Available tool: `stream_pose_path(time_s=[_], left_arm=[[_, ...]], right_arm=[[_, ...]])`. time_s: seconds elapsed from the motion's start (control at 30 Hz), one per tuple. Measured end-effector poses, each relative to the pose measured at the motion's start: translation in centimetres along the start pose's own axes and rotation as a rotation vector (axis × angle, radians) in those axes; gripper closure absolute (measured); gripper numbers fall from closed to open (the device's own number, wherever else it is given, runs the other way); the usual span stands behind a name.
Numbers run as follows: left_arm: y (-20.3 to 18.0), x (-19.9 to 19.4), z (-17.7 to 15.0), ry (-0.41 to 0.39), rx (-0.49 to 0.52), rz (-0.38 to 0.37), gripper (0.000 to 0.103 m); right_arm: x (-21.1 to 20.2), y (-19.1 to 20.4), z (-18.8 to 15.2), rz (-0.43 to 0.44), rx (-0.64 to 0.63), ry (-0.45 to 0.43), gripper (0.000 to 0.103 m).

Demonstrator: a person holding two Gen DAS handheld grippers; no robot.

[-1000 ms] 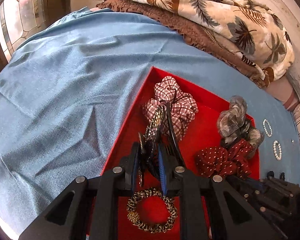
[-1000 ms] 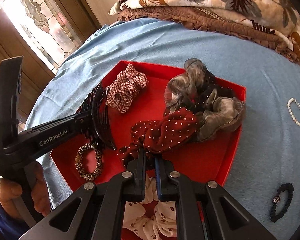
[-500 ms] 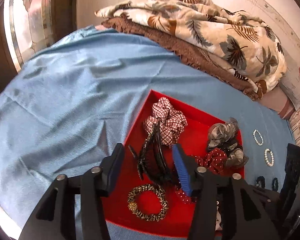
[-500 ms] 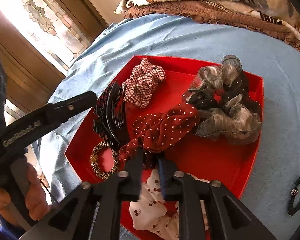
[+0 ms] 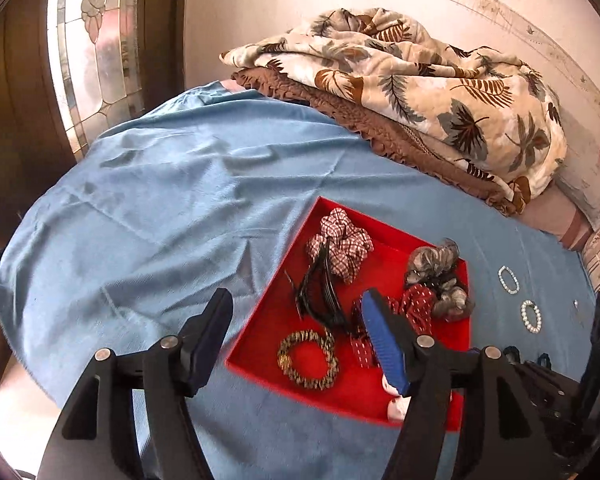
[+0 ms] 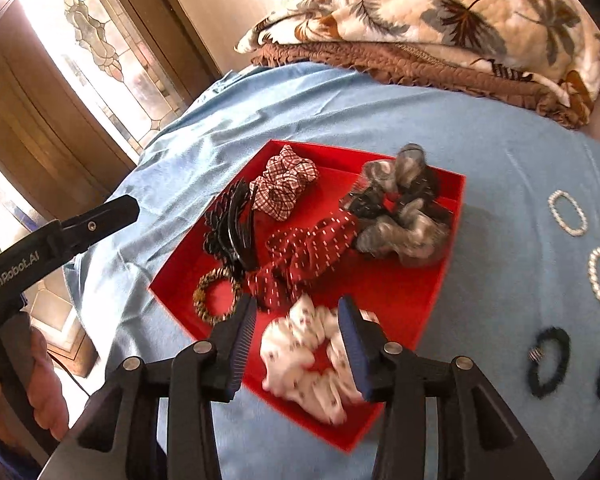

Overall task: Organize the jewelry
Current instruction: 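Lift both open grippers away from the tray toward the black hair ties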

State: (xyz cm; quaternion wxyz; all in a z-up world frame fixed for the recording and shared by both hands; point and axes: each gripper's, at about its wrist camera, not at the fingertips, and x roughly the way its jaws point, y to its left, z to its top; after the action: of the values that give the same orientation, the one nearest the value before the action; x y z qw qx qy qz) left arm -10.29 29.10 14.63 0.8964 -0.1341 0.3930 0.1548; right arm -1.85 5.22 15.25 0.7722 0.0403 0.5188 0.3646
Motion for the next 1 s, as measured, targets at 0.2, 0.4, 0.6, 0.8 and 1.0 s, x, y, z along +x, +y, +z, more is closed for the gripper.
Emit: stream_pose_path(time_s=[0.2, 0.4, 0.6, 0.8, 1.0], left_arm=[[-1.3, -2.1, -1.7, 0.002, 0.008, 0.002, 0.036], [-3.7, -3.5, -3.6, 0.007, 0.046, -0.004, 0.035], [-6.7, -4.2, -6.1, 0.016, 0.138, 0.019, 0.034], [-8.5, -4.5, -7.7, 0.031, 0.191, 0.029, 0.034], [-9.7, -5.1, -8.5, 0.028, 0.233, 0.044, 0.034]], right_arm=[[-3.4, -1.6, -2.7, -0.044, 0.019, -0.043, 0.05], [-6.5, -4.2, -5.3, -0.084, 0.096, -0.081, 0.049], [-8.5, -6.9, -7.7, -0.142, 0.172, -0.11, 0.044], [-9.8, -8.4, -9.1, -0.186, 0.208, -0.121, 0.044], [-10.8, -8.8, -9.8, -0.221, 0.211, -0.139, 0.042]])
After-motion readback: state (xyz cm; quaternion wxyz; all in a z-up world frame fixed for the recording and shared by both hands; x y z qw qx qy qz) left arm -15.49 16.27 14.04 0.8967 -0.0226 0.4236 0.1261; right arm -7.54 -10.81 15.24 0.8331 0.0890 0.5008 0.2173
